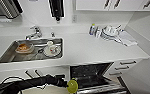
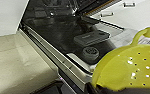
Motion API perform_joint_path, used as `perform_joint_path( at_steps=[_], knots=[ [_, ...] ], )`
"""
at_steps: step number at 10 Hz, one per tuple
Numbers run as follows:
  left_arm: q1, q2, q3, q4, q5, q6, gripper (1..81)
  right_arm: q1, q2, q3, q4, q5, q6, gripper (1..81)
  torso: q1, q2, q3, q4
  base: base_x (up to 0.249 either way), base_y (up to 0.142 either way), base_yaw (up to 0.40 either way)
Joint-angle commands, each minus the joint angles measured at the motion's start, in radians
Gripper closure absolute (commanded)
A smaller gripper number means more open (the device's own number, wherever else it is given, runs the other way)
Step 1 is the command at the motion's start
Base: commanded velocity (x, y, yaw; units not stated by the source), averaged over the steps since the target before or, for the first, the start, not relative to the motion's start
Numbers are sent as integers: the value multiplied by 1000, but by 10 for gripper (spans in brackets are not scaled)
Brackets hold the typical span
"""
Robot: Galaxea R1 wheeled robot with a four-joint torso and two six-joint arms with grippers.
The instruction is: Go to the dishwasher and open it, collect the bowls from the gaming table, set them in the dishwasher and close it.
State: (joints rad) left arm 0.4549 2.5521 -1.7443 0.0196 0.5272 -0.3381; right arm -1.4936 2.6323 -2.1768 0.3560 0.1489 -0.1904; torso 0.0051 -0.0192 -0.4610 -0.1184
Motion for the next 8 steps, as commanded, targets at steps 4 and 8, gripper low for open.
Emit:
perform_joint_path(
  at_steps=[4,8],
  knots=[
    [-235,168,-147,-20,100,-1,811,-18,-22,20,-6,-78,2,811,0,0,0,0,0,0,0],
    [-281,272,-222,-15,108,-1,811,-15,-12,17,-9,-78,0,811,0,0,0,0,0,0,0]
  ],
)
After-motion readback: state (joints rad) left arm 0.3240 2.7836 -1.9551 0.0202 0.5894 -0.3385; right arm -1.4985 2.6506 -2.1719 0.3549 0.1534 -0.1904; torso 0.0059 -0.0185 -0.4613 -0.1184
